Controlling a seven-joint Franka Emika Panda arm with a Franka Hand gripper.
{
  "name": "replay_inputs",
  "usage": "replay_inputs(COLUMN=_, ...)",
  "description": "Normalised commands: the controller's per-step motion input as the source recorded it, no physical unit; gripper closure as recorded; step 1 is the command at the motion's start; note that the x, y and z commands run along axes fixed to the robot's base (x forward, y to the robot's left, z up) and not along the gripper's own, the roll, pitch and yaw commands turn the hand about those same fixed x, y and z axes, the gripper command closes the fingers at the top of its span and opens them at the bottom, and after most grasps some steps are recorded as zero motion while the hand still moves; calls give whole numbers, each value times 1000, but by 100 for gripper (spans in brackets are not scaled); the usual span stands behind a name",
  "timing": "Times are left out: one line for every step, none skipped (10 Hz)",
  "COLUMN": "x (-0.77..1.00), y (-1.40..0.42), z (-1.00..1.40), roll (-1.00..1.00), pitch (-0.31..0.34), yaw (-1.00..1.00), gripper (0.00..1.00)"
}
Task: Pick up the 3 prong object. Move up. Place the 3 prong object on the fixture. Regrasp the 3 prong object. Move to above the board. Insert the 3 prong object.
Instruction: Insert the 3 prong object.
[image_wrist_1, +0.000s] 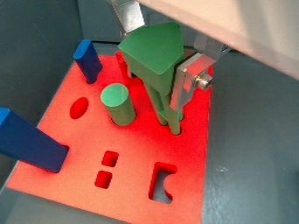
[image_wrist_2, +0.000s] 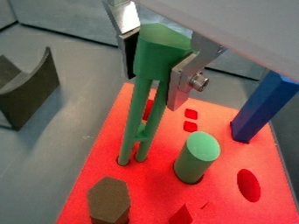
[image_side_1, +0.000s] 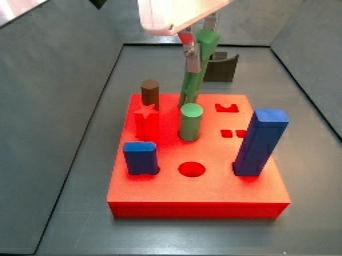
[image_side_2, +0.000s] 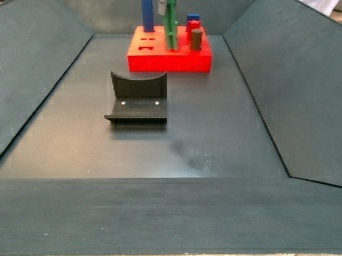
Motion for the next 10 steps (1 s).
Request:
replay_inputs(x=0, y=0, z=-43, roll=11, pitch=0, yaw=0, gripper=100)
replay_inputs(x=0, y=-80, z=-934, roll=86, pitch=-160, yaw=0, gripper=100)
replay_inputs(x=-117, y=-111, z=-1000, roll=57, pitch=-74, yaw=0, gripper=100)
replay_inputs(x=-111, y=-160, z=-1000, roll=41, pitch=-7, yaw=0, gripper=100)
replay_inputs(x=-77, y=-169, z=-1000, roll=29, pitch=0, yaw=0, gripper=100)
replay_inputs(x=-17, y=-200, z=-1000, roll=27, pitch=-3, yaw=0, gripper=100)
replay_inputs(x=0, y=-146, z=-1000, roll=17, pitch=-7, yaw=0, gripper=100)
replay_inputs(x=86, y=-94, z=-1000, roll=7, pitch=0, yaw=0, gripper=100)
replay_inputs(x=89, y=-97, z=-1000, roll=7, pitch=0, yaw=0, gripper=100)
replay_inputs(x=94, y=-91, z=-1000, roll=6, pitch=0, yaw=0, gripper=100)
